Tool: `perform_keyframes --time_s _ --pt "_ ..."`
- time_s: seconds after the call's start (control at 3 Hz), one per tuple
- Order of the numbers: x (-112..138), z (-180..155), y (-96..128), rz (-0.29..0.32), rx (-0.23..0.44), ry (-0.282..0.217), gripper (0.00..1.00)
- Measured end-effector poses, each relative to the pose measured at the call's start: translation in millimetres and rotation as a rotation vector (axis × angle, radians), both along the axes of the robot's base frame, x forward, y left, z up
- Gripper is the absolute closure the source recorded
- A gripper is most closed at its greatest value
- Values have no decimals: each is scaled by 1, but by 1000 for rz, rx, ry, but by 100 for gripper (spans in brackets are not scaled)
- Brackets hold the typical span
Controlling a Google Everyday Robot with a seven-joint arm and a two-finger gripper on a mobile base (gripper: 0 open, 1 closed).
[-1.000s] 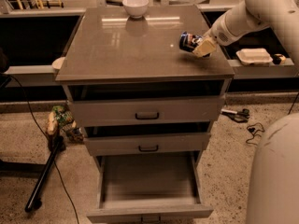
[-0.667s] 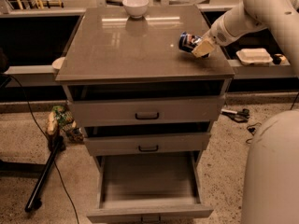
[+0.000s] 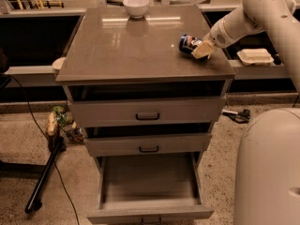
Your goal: Pick pepsi can from bottom drawer and place on counter
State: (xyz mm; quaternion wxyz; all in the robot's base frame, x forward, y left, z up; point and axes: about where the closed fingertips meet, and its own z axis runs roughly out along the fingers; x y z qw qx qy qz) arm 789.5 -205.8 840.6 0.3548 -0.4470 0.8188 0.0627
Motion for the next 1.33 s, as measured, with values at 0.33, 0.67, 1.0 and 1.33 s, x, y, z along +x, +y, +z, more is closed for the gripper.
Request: perform_keyframes --time_s 0.33,0.67,1.0,1.33 --pt "2 0 -2 -5 5 4 11" --pt "3 0 -3 -6 7 4 0" --pt "0 6 -7 -16 4 -7 0" --pt "-10 24 -13 -9 16 -62 0"
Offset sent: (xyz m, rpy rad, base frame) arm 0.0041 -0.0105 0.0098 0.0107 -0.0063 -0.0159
